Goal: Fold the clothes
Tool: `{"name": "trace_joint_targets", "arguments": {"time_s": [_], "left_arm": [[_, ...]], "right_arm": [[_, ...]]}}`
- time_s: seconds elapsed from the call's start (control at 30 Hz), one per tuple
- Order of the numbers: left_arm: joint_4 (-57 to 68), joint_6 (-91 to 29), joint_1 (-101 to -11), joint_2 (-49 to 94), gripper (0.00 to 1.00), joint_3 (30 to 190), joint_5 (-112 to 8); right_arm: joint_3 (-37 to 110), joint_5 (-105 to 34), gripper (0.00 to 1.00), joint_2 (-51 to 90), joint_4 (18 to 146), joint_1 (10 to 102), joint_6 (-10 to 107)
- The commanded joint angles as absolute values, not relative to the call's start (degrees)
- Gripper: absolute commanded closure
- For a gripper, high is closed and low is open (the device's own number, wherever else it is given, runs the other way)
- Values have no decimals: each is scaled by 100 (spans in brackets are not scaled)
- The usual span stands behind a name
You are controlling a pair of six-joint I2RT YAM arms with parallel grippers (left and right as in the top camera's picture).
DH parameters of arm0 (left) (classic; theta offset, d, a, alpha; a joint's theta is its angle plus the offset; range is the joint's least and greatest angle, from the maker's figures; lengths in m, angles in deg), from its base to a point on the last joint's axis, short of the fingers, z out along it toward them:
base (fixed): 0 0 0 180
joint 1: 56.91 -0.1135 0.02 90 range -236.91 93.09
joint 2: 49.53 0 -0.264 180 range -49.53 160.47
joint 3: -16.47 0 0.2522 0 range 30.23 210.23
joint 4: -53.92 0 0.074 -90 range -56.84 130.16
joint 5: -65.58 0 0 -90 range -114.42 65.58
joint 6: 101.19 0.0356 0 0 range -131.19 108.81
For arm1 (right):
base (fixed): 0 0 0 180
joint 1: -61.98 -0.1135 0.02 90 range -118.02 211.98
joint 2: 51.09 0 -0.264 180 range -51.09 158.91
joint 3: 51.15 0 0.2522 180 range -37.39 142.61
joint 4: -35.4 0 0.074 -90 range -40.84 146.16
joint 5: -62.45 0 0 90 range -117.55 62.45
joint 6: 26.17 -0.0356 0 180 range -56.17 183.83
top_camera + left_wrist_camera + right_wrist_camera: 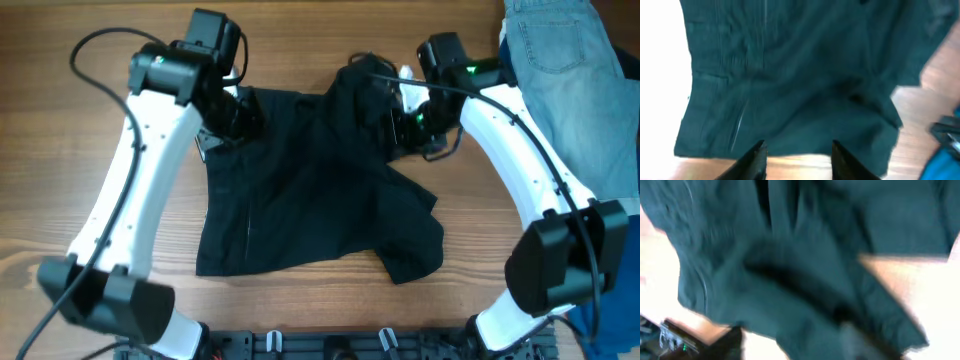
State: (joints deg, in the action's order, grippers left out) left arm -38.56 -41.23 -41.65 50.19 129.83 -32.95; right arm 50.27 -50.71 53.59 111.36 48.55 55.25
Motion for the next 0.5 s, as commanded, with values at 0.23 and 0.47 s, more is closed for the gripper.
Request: {"name": "trace_joint_targets", "arguments": {"time_s": [0.23, 0.47], "left_arm": [[-3176, -4151, -4781, 6567, 94, 12755, -3444], [-2444, -4149, -5730, 6569, 80, 12757, -3711]], "right_arm": [[5298, -5005, 24, 5821, 10401, 5771, 5724], [5647, -4988, 14, 5821, 10397, 6131, 6294]]}}
